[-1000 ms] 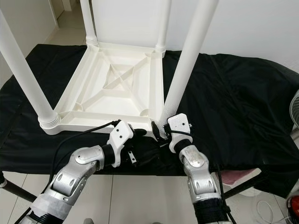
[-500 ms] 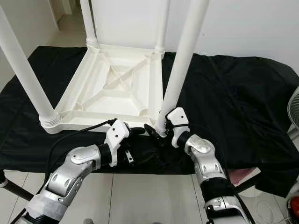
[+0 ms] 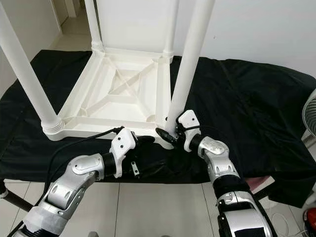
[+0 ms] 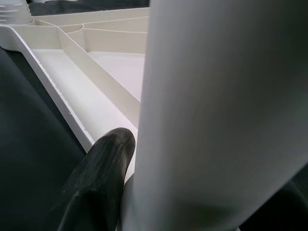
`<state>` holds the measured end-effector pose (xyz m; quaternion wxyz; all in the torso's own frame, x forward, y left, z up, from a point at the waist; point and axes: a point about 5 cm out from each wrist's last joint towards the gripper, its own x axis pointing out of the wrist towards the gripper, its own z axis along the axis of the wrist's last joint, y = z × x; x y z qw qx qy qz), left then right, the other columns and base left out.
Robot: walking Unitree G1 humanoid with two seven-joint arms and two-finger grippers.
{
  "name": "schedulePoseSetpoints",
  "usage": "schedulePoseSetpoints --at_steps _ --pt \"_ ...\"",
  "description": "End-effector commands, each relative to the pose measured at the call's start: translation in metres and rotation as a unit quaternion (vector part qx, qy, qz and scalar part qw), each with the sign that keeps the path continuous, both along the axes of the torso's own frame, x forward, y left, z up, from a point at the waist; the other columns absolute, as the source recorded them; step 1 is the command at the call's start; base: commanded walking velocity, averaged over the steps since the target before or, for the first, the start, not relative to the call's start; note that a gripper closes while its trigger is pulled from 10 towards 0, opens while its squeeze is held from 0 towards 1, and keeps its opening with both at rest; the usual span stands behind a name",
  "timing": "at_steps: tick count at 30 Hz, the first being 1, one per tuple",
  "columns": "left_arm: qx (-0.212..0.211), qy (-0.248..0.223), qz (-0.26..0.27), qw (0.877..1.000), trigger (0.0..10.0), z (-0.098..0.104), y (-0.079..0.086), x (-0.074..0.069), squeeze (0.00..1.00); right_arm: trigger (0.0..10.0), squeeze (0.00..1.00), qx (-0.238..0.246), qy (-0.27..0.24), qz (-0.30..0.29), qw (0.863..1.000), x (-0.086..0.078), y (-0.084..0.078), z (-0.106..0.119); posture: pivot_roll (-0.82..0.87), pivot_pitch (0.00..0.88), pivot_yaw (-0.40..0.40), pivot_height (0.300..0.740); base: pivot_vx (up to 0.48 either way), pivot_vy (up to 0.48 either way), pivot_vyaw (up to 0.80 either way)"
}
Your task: Building children table
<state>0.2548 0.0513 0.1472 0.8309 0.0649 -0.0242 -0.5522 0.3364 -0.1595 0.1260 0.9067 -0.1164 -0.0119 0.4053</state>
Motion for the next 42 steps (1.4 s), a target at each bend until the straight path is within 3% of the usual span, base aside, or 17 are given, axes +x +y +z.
schedulePoseSetpoints --at_steps 1,2,3,4,5,14,20,22,29,31,36,39,42 --pt "0.003 -0.002 -0.023 1.0 10.0 0.0 -0.003 -0.003 0.0 0.0 0.0 -0.009 0.027 -0.009 1.0 -0.003 -0.007 -0.012 0.0 0.0 -0.035 0.74 0.0 0.0 0.0" --pt "0.003 -0.002 -0.023 1.0 10.0 0.0 -0.003 -0.003 0.0 0.0 0.0 -0.009 0.027 -0.009 1.0 -0.003 -0.007 -0.012 0.0 0.0 -0.035 0.74 0.0 0.0 0.0" --pt "0.002 -0.003 -0.025 1.0 10.0 0.0 -0.004 -0.002 0.0 1.7 0.0 -0.006 0.027 -0.018 0.999 -0.002 -0.009 -0.012 -0.01 0.0 -0.036 0.74 0.0 0.0 0.0" --pt "0.002 -0.003 -0.025 1.0 10.0 0.0 -0.004 -0.002 0.0 1.7 0.0 -0.006 0.027 -0.018 0.999 -0.002 -0.009 -0.012 -0.01 0.0 -0.036 0.74 0.0 0.0 0.0" --pt "0.001 -0.003 -0.026 1.0 10.0 0.0 -0.005 -0.001 0.0 10.0 0.0 -0.001 0.028 -0.022 0.999 -0.002 -0.01 -0.012 -0.01 0.0 -0.036 0.74 0.0 0.0 0.0" --pt "-0.003 -0.005 -0.022 1.0 10.0 0.0 -0.007 0.001 0.0 10.0 0.0 0.027 0.024 -0.057 0.998 -0.003 -0.009 -0.014 -0.02 0.0 -0.046 0.74 0.0 0.0 0.0" --pt "-0.006 -0.004 -0.012 1.0 10.0 -0.002 -0.008 0.004 0.0 10.0 0.0 0.018 0.018 -0.131 0.991 -0.002 -0.009 -0.02 -0.02 0.0 -0.063 0.74 0.0 0.0 0.0" --pt "-0.008 -0.004 0.002 1.0 10.0 -0.003 -0.008 0.007 0.0 10.0 0.0 0.034 0.02 -0.188 0.981 -0.005 -0.006 -0.025 -0.01 0.0 -0.074 0.74 0.0 0.0 0.0" --pt "-0.009 0.004 0.023 1.0 10.0 -0.004 -0.005 0.011 0.0 10.0 0.0 0.064 0.03 -0.265 0.962 -0.009 -0.003 -0.028 0.0 0.0 -0.083 0.74 0.0 0.0 0.0" --pt "-0.005 0.007 0.044 0.999 10.0 -0.007 -0.002 0.016 0.0 10.0 0.0 0.083 0.027 -0.316 0.945 -0.014 0.004 -0.031 -0.01 0.0 -0.089 0.74 0.0 0.0 0.0" --pt "-0.002 0.004 0.055 0.998 10.0 -0.007 -0.001 0.019 0.0 10.0 0.0 0.094 0.024 -0.344 0.934 -0.017 0.009 -0.032 -0.01 0.0 -0.089 0.74 0.0 0.0 0.0" --pt "-0.002 0.003 0.061 0.998 10.0 -0.006 0.0 0.025 0.0 10.0 0.0 0.101 0.021 -0.392 0.914 -0.024 0.018 -0.035 -0.01 0.0 -0.083 0.74 0.0 0.0 0.0" --pt "-0.001 0.001 0.063 0.998 10.0 -0.005 0.001 0.028 0.0 10.0 0.0 0.108 0.022 -0.412 0.904 -0.027 0.023 -0.035 -0.02 0.0 -0.075 0.74 0.0 0.0 0.0"
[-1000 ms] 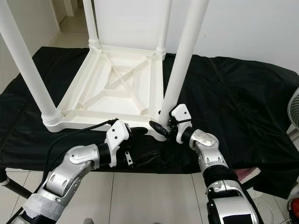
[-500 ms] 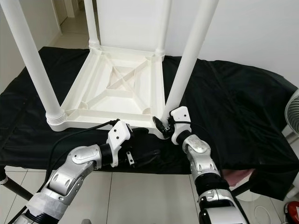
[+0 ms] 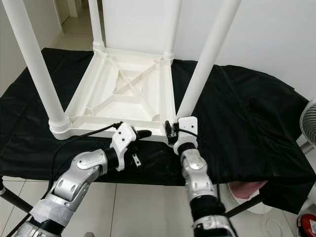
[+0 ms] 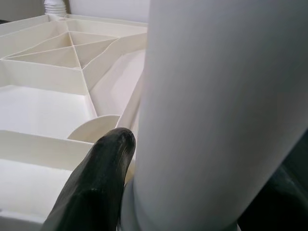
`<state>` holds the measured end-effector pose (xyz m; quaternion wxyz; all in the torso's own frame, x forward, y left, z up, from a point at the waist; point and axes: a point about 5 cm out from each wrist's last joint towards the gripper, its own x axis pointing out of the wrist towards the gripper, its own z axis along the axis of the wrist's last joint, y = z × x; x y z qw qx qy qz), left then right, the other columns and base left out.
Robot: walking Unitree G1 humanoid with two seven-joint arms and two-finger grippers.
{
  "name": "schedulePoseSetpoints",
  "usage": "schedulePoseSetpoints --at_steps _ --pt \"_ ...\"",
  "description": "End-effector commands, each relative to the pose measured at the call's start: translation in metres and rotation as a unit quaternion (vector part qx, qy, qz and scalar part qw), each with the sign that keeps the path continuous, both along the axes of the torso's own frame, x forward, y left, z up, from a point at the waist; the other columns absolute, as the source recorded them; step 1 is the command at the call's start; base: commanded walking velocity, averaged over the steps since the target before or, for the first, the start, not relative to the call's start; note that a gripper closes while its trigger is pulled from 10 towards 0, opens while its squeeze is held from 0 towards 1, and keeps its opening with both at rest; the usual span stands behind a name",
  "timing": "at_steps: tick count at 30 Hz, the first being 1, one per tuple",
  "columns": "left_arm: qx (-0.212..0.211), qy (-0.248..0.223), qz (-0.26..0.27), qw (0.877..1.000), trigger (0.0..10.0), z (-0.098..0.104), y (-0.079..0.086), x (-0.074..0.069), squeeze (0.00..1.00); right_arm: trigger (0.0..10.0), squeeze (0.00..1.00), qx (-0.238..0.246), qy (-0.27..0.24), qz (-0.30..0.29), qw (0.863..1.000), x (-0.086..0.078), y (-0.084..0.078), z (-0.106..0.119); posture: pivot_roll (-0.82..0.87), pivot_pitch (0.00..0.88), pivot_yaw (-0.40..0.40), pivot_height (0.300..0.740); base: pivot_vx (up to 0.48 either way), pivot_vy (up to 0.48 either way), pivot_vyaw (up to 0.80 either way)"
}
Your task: Building children table
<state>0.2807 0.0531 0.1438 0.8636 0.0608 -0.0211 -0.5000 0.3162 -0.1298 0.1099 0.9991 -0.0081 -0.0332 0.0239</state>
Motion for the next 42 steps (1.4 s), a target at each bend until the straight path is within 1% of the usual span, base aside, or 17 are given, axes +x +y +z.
schedulePoseSetpoints --at_steps 1,7,8,11,14,15,16,17,20,22,23,25,30,31,36,40,42 --pt "0.01 -0.007 0.002 1.0 10.0 0.001 0.001 0.006 0.0 10.0 0.0 0.021 0.048 -0.05 0.997 -0.012 0.002 -0.019 -0.02 0.0 -0.071 0.74 0.0 0.0 0.0" --pt "0.012 -0.01 0.002 1.0 10.0 0.004 0.003 0.011 0.0 10.0 0.0 0.015 0.044 -0.041 0.998 -0.016 0.008 -0.016 -0.03 0.0 -0.063 0.74 0.0 0.0 0.0" --pt "0.011 -0.01 0.002 1.0 10.0 0.005 0.003 0.012 0.0 10.0 1.0 0.016 0.042 -0.041 0.998 -0.016 0.006 -0.014 -0.04 0.0 -0.062 0.74 0.0 0.0 0.0" --pt "0.013 -0.015 0.007 1.0 10.0 0.007 0.005 0.016 0.0 10.0 1.0 0.021 0.023 -0.039 0.999 -0.017 -0.001 -0.007 -0.05 0.0 -0.062 0.74 0.0 0.0 0.0" --pt "0.013 -0.017 0.009 1.0 10.0 0.008 0.005 0.019 0.0 10.0 1.0 0.026 0.011 -0.034 0.999 -0.017 -0.002 -0.002 -0.05 0.0 -0.06 0.74 0.0 0.0 0.0" --pt "0.012 -0.018 0.008 1.0 10.0 0.01 0.005 0.019 0.0 10.0 0.85 0.025 0.002 -0.023 0.999 -0.018 -0.002 0.001 -0.05 0.0 -0.059 0.74 0.0 0.0 0.0" --pt "0.012 -0.018 0.008 1.0 10.0 0.01 0.005 0.019 0.0 10.0 0.85 0.025 0.002 -0.023 0.999 -0.018 -0.002 0.001 -0.05 0.0 -0.059 0.74 0.0 0.0 0.0" --pt "0.013 -0.027 0.001 1.0 10.0 0.014 0.003 0.021 0.0 10.0 0.0 0.027 -0.011 -0.001 1.0 -0.018 -0.005 0.009 -0.06 0.0 -0.054 0.74 0.0 0.0 0.0" --pt "0.012 -0.031 -0.003 0.999 10.0 0.018 0.002 0.023 0.0 10.0 0.0 0.02 -0.018 0.013 1.0 -0.019 -0.009 0.014 -0.06 0.002 -0.051 0.74 0.0 0.0 0.0" --pt "0.014 -0.044 -0.01 0.999 10.0 0.027 0.001 0.028 0.0 10.0 0.0 0.015 -0.023 0.029 0.999 -0.015 -0.02 0.022 -0.07 0.094 -0.035 0.74 0.0 0.0 0.0" --pt "0.014 -0.044 -0.01 0.999 10.0 0.027 0.001 0.028 0.0 10.0 0.0 0.015 -0.023 0.029 0.999 -0.015 -0.02 0.022 -0.07 0.094 -0.035 0.74 0.0 0.0 0.0" --pt "0.017 -0.054 -0.018 0.998 10.0 0.036 0.0 0.031 0.0 10.0 0.0 0.007 -0.026 0.042 0.999 -0.013 -0.03 0.029 -0.08 0.137 -0.026 0.74 0.0 0.0 0.0" --pt "0.019 -0.059 -0.027 0.998 10.0 0.041 0.0 0.033 0.0 10.0 0.0 -0.005 -0.023 0.049 0.999 -0.011 -0.037 0.032 -0.08 0.156 -0.02 0.74 0.0 0.0 0.0" --pt "0.02 -0.063 -0.03 0.997 10.0 0.045 0.001 0.034 0.0 10.0 0.0 -0.012 -0.026 0.051 0.998 -0.01 -0.041 0.036 -0.09 0.177 -0.017 0.74 0.0 0.0 0.0" --pt "0.025 -0.069 -0.033 0.997 10.0 0.052 0.008 0.039 0.0 10.0 0.0 -0.035 -0.031 0.065 0.997 -0.008 -0.05 0.045 -0.09 0.169 -0.016 0.74 0.0 0.0 0.0" --pt "0.025 -0.068 -0.031 0.997 10.0 0.051 0.008 0.04 0.0 10.0 0.0 -0.036 -0.034 0.062 0.997 -0.006 -0.051 0.046 -0.1 0.166 -0.016 0.74 0.0 0.0 0.0" --pt "0.021 -0.068 -0.032 0.997 10.0 0.05 0.006 0.039 0.0 10.0 0.0 -0.041 -0.035 0.061 0.997 -0.005 -0.051 0.046 -0.1 0.147 -0.023 0.74 0.0 0.0 0.0"
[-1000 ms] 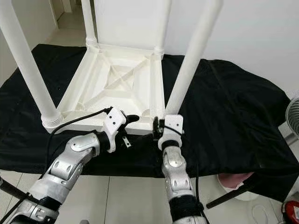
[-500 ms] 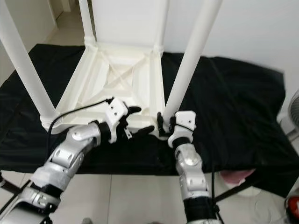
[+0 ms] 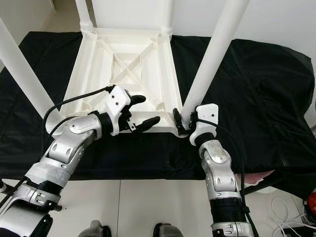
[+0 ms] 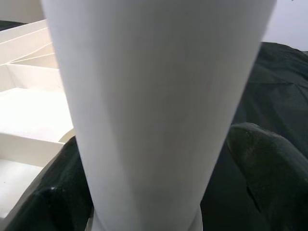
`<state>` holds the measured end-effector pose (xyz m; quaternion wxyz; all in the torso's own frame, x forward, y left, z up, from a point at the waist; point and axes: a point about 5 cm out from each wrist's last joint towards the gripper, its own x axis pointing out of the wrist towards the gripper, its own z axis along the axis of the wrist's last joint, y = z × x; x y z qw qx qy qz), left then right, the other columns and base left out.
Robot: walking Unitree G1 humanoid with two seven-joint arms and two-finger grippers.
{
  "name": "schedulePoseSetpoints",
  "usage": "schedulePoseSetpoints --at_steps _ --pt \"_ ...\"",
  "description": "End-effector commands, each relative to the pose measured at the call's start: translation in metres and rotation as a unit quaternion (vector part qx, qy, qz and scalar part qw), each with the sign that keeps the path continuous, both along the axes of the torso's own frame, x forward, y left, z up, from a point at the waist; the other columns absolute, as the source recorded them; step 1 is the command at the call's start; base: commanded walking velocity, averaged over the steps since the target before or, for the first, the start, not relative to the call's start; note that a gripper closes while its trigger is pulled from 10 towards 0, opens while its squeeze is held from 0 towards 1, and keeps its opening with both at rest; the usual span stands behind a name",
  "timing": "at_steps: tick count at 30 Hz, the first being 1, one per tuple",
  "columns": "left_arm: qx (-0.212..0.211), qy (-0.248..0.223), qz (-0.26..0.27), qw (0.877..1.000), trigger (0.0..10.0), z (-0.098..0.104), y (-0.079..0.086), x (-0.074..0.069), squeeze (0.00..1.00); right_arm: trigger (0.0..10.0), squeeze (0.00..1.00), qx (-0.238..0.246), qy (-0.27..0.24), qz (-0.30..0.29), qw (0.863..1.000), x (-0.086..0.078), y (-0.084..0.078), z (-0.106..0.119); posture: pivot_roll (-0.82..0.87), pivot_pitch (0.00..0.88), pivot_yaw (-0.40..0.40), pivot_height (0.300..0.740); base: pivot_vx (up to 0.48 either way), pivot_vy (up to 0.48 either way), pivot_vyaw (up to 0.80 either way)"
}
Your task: Building children table
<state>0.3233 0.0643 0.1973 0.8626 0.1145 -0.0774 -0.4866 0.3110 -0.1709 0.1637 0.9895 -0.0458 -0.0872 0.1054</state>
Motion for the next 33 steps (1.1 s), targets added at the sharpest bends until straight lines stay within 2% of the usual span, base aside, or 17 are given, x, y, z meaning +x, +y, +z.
schedulePoseSetpoints --at_steps 1,10,14,18,19,21,23,26,33 --pt "0.005 0.009 -0.041 0.999 10.0 -0.004 -0.006 -0.004 0.0 10.0 0.0 -0.004 0.018 -0.021 1.0 0.0 -0.009 -0.008 -0.1 0.144 -0.023 0.74 0.0 0.0 0.0" --pt "-0.008 0.023 -0.043 0.999 10.0 -0.012 -0.01 -0.013 0.0 10.0 0.0 0.003 0.025 0.002 1.0 -0.007 -0.001 -0.015 -0.08 0.08 -0.033 0.74 0.0 0.0 0.0" --pt "-0.037 0.038 -0.047 0.997 10.0 -0.016 -0.015 -0.021 0.0 10.0 0.0 0.003 0.028 0.063 0.998 -0.015 0.011 -0.02 -0.07 0.057 -0.053 0.74 0.0 0.0 0.0" --pt "-0.039 0.043 -0.05 0.997 10.0 -0.02 -0.018 -0.027 0.0 10.0 0.0 -0.006 0.026 0.083 0.996 -0.017 0.014 -0.021 -0.07 0.053 -0.057 0.74 0.0 0.0 0.0" --pt "-0.035 0.052 -0.052 0.997 10.0 -0.028 -0.02 -0.033 0.0 10.0 0.0 -0.018 0.025 0.118 0.992 -0.016 0.015 -0.02 -0.07 0.046 -0.061 0.74 0.0 0.0 0.0" --pt "-0.033 0.056 -0.053 0.997 10.0 -0.031 -0.021 -0.035 0.0 10.0 0.0 -0.024 0.024 0.132 0.991 -0.015 0.016 -0.019 -0.07 0.046 -0.061 0.74 0.0 0.0 0.0" --pt "-0.029 0.061 -0.054 0.996 10.0 -0.035 -0.021 -0.037 0.0 10.0 0.0 -0.03 0.023 0.147 0.988 -0.014 0.015 -0.017 -0.07 0.04 -0.067 0.74 0.0 0.0 0.0" --pt "-0.018 0.065 -0.048 0.997 10.0 -0.044 -0.017 -0.042 0.0 10.0 0.0 -0.05 0.023 0.152 0.987 -0.004 0.003 -0.012 -0.06 0.031 -0.077 0.74 0.0 0.0 0.0" --pt "-0.011 0.065 -0.033 0.997 10.0 -0.049 -0.011 -0.047 0.0 10.0 0.0 -0.07 0.026 0.159 0.985 0.006 -0.008 -0.008 -0.05 0.014 -0.085 0.74 0.0 0.0 0.0"
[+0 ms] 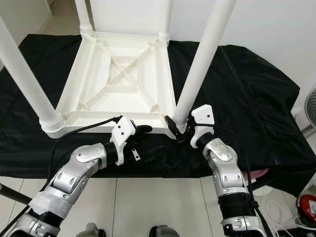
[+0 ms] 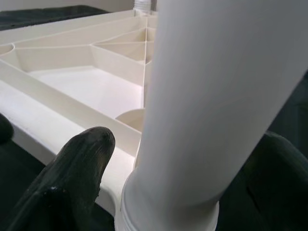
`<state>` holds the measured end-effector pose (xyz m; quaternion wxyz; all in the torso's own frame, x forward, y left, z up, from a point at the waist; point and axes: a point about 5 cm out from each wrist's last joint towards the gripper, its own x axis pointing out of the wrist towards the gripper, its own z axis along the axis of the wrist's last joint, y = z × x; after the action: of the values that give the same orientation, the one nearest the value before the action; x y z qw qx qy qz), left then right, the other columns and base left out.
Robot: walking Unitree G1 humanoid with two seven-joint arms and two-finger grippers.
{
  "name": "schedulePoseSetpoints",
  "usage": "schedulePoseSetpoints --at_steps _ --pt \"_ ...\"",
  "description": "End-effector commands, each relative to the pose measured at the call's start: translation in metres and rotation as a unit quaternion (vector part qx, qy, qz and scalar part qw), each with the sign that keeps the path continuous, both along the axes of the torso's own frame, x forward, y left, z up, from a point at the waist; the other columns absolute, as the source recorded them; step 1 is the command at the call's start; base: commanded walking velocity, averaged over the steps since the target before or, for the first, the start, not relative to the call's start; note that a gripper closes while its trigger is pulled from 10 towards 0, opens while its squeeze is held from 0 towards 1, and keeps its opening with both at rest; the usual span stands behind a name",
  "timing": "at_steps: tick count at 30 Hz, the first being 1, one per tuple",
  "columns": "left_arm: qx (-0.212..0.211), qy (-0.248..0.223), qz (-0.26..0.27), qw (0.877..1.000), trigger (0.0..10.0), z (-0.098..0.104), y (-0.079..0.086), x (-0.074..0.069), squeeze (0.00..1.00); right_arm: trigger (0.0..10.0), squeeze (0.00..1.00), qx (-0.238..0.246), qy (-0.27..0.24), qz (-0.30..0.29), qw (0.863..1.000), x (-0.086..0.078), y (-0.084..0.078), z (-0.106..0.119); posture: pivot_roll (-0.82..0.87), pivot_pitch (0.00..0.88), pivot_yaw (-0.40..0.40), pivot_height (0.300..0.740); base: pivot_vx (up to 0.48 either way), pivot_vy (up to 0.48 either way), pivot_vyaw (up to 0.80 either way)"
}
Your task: Building children table
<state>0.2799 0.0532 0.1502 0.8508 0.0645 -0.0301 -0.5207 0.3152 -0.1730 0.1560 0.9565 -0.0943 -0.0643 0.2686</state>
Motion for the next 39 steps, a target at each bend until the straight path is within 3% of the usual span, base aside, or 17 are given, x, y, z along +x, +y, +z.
schedulePoseSetpoints --at_steps 1,3,7,16,31,33,39 --pt "0.006 -0.004 0.0 1.0 10.0 -0.002 0.0 -0.003 0.0 10.0 0.0 -0.004 0.003 -0.001 1.0 0.001 -0.006 -0.001 -0.05 0.014 -0.085 0.74 0.0 0.0 0.0" --pt "0.003 0.003 -0.003 1.0 10.0 -0.003 0.003 -0.009 0.0 10.0 0.0 -0.013 0.021 0.056 0.998 0.004 -0.006 -0.003 -0.05 0.0 -0.08 0.74 0.0 0.0 0.0" --pt "0.011 0.011 -0.029 0.999 10.0 -0.005 0.002 -0.015 0.0 10.0 0.0 -0.024 0.034 0.091 0.995 0.01 -0.005 -0.008 -0.04 0.0 -0.078 0.74 0.0 0.0 0.0" --pt "0.009 0.019 -0.048 0.999 10.0 -0.006 -0.001 -0.016 0.0 10.0 0.0 -0.033 0.053 0.104 0.993 0.028 -0.001 -0.012 -0.05 0.0 -0.059 0.74 0.0 0.0 0.0" --pt "0.017 0.006 -0.027 0.999 10.0 -0.003 0.004 0.003 0.0 10.0 0.0 -0.02 0.069 0.107 0.992 0.039 0.015 -0.026 -0.07 0.0 -0.02 0.74 0.0 0.0 0.0" --pt "0.022 -0.013 -0.006 1.0 10.0 -0.004 0.007 0.009 0.0 10.0 0.0 -0.019 0.067 0.104 0.992 0.041 0.02 -0.028 -0.07 0.0 -0.025 0.74 0.0 0.0 0.0" --pt "0.018 0.006 0.011 1.0 10.0 -0.008 0.011 0.017 0.0 10.0 0.0 -0.018 0.061 0.104 0.993 0.044 0.02 -0.025 -0.06 0.0 -0.061 0.74 0.0 0.0 0.0"
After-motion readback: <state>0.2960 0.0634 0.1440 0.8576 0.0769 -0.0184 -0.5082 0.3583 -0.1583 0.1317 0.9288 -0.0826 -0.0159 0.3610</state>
